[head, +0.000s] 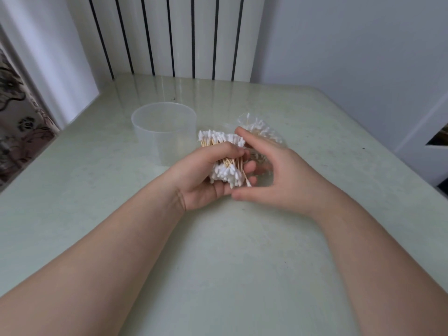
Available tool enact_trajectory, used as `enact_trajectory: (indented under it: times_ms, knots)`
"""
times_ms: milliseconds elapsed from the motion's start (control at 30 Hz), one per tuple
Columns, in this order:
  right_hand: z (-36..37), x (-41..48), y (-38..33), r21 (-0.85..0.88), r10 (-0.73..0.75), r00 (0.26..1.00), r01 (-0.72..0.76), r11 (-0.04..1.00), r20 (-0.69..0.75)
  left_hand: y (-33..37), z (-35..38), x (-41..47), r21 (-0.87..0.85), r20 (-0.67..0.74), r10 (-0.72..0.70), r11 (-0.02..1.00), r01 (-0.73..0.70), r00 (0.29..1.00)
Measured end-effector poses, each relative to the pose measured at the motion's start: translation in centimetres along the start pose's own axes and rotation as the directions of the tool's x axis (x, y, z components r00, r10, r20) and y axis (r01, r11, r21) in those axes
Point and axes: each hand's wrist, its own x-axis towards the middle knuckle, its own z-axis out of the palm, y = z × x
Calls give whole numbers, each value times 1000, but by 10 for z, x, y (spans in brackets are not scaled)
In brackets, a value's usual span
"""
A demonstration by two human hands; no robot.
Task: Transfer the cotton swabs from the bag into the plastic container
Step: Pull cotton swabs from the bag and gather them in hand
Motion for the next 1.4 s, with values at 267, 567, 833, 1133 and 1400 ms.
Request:
enact_trajectory:
  times_ms: [267,567,833,1133,1400]
  knots:
    - [3,3,0,-189,-50,994,32,981,-94,-2,-2,3,-39,28,-47,998,48,998]
    - [5,6,-1,-244,-72,984,31,969,-161,-3,1,2,-10,45,-75,997,76,996]
    - [9,9,2,-300,-111,985,67,952,-132,-5,3,1,21,80,-127,992,126,989]
    - [14,8,-3,-243,-63,995,42,969,-81,-7,5,-1,-10,58,-67,998,68,996]
    - [10,7,-2,-251,-79,988,44,967,-133,-6,2,2,3,100,-91,996,91,991]
